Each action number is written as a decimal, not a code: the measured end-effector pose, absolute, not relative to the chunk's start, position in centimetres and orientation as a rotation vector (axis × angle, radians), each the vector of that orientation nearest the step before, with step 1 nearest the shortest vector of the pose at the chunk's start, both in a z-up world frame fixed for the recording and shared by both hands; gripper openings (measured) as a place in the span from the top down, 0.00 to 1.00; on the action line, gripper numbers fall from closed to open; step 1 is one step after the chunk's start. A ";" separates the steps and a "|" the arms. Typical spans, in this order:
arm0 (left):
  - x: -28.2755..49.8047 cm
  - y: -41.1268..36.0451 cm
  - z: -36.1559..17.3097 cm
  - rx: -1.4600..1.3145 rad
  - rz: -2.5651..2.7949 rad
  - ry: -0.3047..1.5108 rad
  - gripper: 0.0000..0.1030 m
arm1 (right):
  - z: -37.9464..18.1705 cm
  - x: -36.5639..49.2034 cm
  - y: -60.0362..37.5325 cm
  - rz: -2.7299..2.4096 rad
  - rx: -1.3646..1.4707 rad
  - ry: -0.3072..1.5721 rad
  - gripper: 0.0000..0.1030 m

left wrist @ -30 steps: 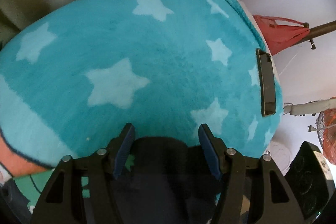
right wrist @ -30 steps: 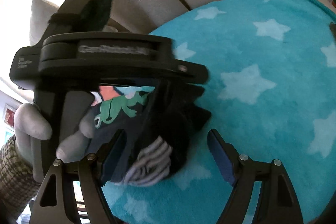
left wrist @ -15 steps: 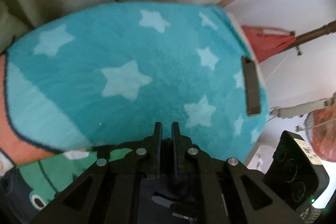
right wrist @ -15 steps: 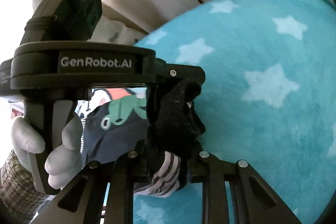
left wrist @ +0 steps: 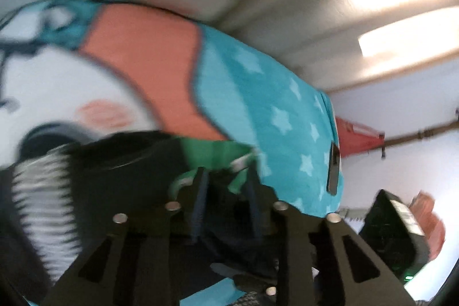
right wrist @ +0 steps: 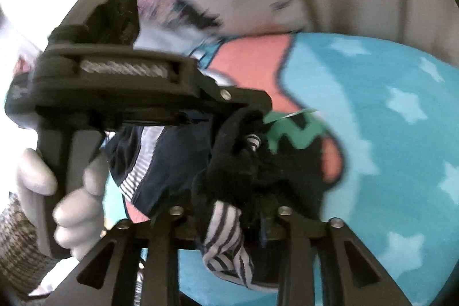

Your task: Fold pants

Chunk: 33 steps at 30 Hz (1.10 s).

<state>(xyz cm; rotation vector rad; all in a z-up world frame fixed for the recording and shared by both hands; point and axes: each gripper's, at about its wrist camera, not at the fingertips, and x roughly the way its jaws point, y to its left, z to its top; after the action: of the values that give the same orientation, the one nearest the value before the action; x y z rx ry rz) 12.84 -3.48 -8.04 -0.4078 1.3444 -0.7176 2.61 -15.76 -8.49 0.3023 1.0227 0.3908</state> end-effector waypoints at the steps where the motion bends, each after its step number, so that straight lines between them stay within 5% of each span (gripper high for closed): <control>1: 12.6 -1.7 -7.9 -0.436 -0.691 1.331 0.61 | -9.0 3.0 -14.3 0.411 0.278 1.046 0.47; 6: 10.9 5.7 -5.9 -0.460 -0.565 1.243 0.51 | -9.9 3.7 -9.4 0.471 0.199 1.106 0.34; 15: 8.8 14.0 -3.9 -0.470 -0.426 1.126 0.49 | -3.7 3.0 -12.0 0.335 0.222 0.983 0.34; 18: 9.0 15.4 -4.3 -0.477 -0.378 1.116 0.49 | -5.7 4.9 -12.5 0.225 0.198 1.062 0.57; 24: 8.4 16.4 -4.8 -0.420 -0.311 1.091 0.49 | -10.0 6.3 -9.9 0.204 0.214 1.170 0.59; 33: 7.7 20.5 -3.7 -0.434 -0.265 0.989 0.49 | -11.3 6.5 -8.3 0.169 0.174 1.205 0.28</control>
<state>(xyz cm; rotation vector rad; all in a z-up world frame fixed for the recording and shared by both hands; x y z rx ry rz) 7.73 20.46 -3.69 -0.4343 0.9891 -0.2649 6.53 -8.32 -11.30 0.1737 1.2053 0.1693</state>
